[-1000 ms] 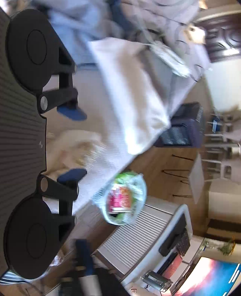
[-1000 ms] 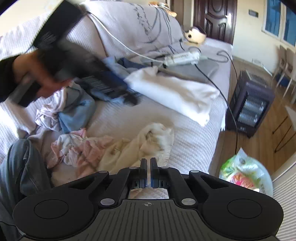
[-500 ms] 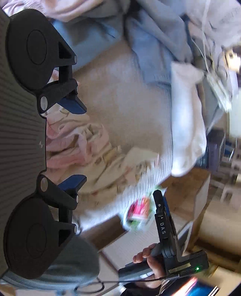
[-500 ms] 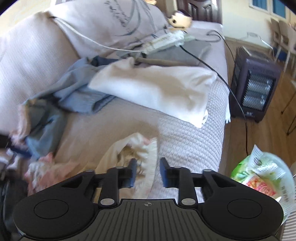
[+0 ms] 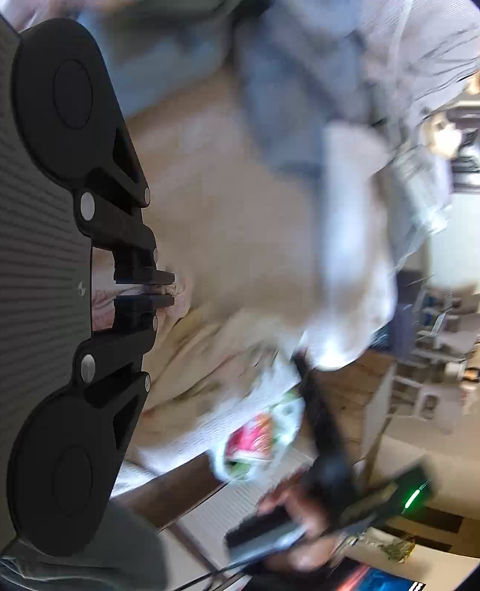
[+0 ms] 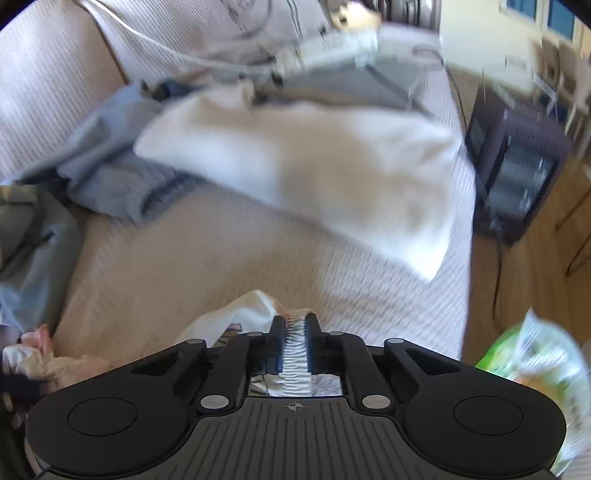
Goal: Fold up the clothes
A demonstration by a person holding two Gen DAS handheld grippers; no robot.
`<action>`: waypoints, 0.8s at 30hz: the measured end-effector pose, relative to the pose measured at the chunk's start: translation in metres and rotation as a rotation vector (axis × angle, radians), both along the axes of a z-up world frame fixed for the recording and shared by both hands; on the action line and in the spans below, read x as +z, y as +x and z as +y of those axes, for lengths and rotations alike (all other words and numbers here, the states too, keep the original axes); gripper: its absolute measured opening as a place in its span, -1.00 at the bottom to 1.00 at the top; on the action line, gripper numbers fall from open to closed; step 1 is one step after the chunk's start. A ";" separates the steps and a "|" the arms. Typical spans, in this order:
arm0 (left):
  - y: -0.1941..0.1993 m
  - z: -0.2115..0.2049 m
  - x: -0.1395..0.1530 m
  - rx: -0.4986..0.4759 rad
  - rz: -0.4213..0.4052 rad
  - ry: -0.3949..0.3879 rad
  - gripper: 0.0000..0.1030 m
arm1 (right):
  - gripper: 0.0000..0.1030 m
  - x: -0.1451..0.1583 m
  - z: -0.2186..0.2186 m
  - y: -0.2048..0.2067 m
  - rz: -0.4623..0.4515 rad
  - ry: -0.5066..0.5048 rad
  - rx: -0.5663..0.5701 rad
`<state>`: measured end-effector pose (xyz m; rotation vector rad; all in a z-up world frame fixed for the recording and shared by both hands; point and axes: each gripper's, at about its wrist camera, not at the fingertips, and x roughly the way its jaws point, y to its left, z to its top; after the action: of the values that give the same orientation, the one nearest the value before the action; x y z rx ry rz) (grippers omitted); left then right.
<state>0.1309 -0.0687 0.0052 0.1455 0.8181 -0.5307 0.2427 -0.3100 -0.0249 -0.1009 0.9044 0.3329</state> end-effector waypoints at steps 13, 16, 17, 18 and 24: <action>0.129 0.036 0.062 0.212 -0.278 0.028 -0.81 | -0.88 0.068 -0.080 0.000 -0.226 0.059 -0.206; 0.168 0.042 0.040 0.294 -0.188 0.051 -0.73 | -0.88 0.048 -0.077 0.023 -0.205 0.094 -0.247; 0.174 0.044 0.036 0.312 -0.176 0.064 -0.71 | -0.87 0.042 -0.075 0.031 -0.193 0.101 -0.252; 0.176 0.047 0.034 0.312 -0.167 0.065 -0.61 | -0.83 0.036 -0.072 0.039 -0.182 0.096 -0.257; 0.161 0.053 0.032 0.227 -0.108 0.095 -0.32 | -0.71 0.025 -0.064 0.059 -0.107 0.021 -0.222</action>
<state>0.2915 -0.0154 0.0373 0.1649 0.7437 -0.2683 0.3020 -0.3742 -0.0004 0.0020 0.7975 0.1293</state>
